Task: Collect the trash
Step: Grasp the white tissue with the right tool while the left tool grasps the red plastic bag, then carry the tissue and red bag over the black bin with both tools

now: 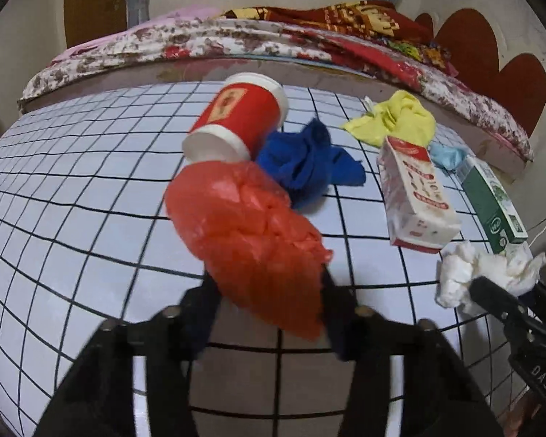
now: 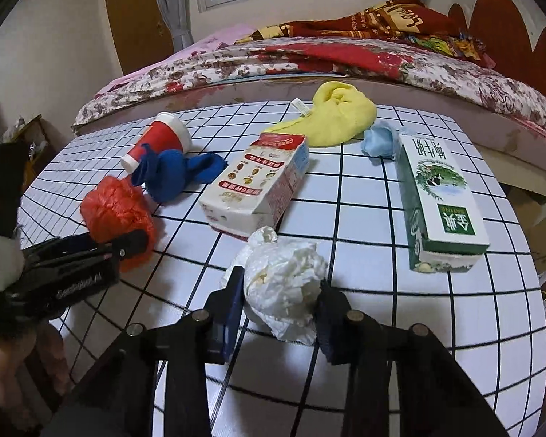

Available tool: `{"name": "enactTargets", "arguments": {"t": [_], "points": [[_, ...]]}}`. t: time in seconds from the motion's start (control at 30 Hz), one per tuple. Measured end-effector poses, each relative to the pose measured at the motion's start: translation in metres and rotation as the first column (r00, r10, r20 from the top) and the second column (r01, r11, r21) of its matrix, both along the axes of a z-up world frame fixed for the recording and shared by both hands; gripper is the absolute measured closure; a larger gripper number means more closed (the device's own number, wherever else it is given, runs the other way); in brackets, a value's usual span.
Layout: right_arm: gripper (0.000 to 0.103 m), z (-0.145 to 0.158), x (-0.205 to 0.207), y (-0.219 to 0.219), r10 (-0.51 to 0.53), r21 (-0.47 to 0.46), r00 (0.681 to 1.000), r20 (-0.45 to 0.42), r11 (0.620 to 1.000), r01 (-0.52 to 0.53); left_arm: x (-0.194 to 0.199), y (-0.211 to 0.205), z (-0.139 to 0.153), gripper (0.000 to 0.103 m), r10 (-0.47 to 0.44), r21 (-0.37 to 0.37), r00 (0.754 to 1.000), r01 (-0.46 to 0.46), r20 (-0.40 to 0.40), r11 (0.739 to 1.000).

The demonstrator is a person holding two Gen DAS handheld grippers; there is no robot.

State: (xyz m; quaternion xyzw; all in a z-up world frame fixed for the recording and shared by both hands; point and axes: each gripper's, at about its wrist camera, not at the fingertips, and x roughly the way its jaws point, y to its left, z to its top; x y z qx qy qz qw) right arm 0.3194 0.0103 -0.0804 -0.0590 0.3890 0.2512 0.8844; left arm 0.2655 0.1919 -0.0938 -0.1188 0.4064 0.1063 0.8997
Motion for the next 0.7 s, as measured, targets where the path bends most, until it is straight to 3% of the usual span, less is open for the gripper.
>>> {"name": "enactTargets", "arguments": {"t": [0.07,0.17,0.47,0.7], "points": [[0.066,0.002,-0.006,-0.005,-0.004,0.013,1.000,0.006,1.000,0.004,-0.007,0.003,0.001,0.069,-0.007,-0.024,1.000,0.008,0.020,1.000],[0.066,0.007,-0.016,-0.016,-0.015,0.041,1.000,0.021,0.999,0.014,-0.024,0.003,0.006,0.074,-0.018,-0.029,0.998,0.020,0.058,0.999],[0.066,0.026,-0.053,-0.053,-0.060,0.061,0.993,0.097,0.997,0.054,-0.059,-0.025,0.025,0.075,-0.070,-0.005,0.990,0.071,0.121,0.997],[0.066,0.035,-0.085,-0.081,-0.082,0.058,0.987,0.137,0.995,0.075,-0.083,-0.069,0.033,0.075,-0.161,0.071,0.977,0.153,0.140,0.986]]}}
